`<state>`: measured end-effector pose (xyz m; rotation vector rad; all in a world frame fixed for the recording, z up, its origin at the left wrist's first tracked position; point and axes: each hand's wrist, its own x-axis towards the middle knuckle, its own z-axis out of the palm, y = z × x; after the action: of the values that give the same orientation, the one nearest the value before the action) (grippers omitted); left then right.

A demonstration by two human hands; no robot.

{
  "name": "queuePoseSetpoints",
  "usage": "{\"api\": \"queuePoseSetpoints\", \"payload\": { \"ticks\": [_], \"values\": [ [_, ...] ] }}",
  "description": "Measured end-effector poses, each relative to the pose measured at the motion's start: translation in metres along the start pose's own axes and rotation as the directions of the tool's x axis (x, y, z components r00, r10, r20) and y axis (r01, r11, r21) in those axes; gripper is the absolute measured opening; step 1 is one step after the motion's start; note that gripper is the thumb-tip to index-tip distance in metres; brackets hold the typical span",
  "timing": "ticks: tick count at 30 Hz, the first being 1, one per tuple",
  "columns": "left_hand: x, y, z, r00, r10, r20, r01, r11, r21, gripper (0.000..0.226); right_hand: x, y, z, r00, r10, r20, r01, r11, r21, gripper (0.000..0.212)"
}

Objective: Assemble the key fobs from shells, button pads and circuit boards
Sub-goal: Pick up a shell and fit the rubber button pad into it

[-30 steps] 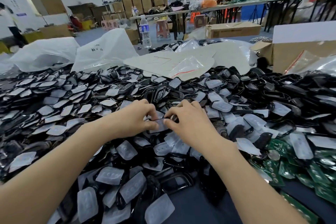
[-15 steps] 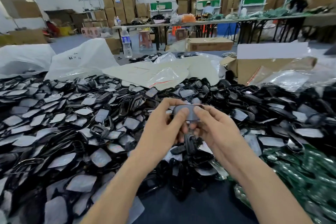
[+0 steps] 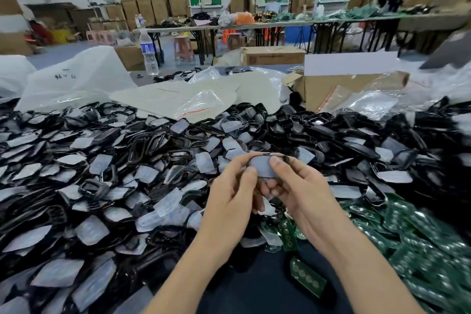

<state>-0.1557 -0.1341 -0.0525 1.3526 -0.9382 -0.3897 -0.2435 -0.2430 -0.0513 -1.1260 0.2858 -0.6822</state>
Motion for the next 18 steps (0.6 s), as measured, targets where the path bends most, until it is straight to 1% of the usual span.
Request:
{"api": "queuePoseSetpoints", "payload": {
  "ticks": [2, 4, 8, 12, 14, 18],
  "values": [
    [-0.0002, -0.0012, 0.0004, 1.000, 0.003, -0.005, -0.003, 0.999, 0.039, 0.028, -0.0004, 0.0013, -0.0022, 1.000, -0.002, -0.002, 0.002, 1.000, -0.011, 0.016],
    [-0.0001, -0.0028, 0.0003, 1.000, -0.006, -0.003, 0.007, 0.998, 0.058, 0.026, 0.0005, 0.0019, -0.0047, 1.000, 0.011, -0.021, -0.011, 1.000, -0.024, 0.014],
    [0.0008, -0.0037, -0.0003, 1.000, -0.020, 0.007, 0.020, 0.999, 0.047, 0.022, 0.0003, 0.0022, -0.0071, 1.000, 0.018, -0.019, -0.020, 0.996, -0.089, 0.019],
    [0.0006, -0.0046, 0.0012, 0.999, -0.036, 0.011, 0.036, 0.998, 0.045, 0.023, 0.0004, 0.0044, -0.0091, 1.000, 0.006, -0.012, -0.008, 0.988, -0.155, 0.022],
    [0.0005, -0.0040, 0.0017, 0.999, -0.043, 0.014, 0.043, 0.998, 0.038, 0.022, 0.0007, 0.0052, -0.0094, 1.000, -0.006, -0.015, 0.003, 0.987, -0.162, 0.020],
    [0.0003, -0.0043, 0.0014, 0.999, -0.047, 0.028, 0.045, 0.997, 0.065, 0.029, 0.0000, 0.0064, -0.0098, 1.000, -0.023, -0.021, 0.019, 0.985, -0.169, 0.018]
  ]
}}
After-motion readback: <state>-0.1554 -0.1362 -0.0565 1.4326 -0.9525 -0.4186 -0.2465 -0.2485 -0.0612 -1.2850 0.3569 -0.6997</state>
